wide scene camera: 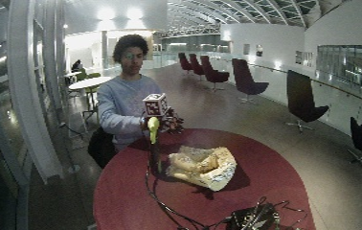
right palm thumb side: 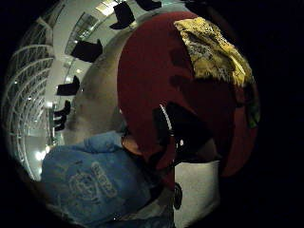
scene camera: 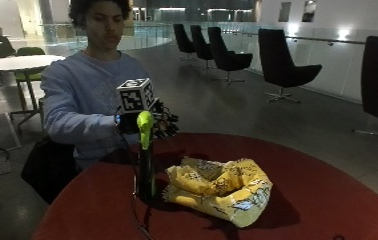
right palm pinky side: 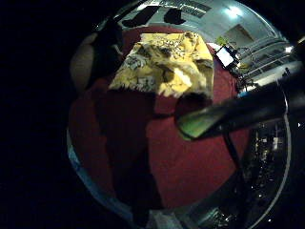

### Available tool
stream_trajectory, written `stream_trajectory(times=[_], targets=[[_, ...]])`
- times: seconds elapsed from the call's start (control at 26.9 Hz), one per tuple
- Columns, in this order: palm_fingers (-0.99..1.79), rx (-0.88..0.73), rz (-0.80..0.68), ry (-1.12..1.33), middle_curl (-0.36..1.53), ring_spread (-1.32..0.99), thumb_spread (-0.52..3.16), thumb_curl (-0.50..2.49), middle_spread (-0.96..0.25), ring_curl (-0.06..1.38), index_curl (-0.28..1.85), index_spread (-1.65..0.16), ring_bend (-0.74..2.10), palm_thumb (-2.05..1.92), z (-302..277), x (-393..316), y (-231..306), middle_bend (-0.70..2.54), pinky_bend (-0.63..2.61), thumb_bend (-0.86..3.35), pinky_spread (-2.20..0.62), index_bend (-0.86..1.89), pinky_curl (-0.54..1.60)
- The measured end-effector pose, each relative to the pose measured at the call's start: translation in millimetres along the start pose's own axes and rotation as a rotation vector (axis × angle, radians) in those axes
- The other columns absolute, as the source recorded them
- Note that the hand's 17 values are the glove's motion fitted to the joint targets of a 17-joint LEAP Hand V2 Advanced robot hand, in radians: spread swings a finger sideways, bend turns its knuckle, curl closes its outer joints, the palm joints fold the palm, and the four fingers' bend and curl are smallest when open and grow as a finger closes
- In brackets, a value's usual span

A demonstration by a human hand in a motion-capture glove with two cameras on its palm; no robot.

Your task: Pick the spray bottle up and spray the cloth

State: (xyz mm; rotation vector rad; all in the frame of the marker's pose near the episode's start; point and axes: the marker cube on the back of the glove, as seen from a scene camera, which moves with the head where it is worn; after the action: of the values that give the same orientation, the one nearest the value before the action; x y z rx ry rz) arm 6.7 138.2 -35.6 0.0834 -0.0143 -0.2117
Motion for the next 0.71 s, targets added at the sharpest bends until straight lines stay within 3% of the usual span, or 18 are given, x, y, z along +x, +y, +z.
stream_trajectory(times=[0.37,0.71], targets=[[0.49,0.131,0.085,-0.088,0.35,0.02,1.17,0.30,-0.03,0.30,0.17,-0.41,0.43,0.61,-27,48,69,0.29,0.47,0.04,0.15,0.11,0.34],[0.55,0.310,0.266,-0.455,0.35,0.02,1.16,0.31,-0.03,0.31,0.18,-0.39,0.47,0.63,-39,93,91,0.27,0.47,0.00,0.14,0.11,0.34]])
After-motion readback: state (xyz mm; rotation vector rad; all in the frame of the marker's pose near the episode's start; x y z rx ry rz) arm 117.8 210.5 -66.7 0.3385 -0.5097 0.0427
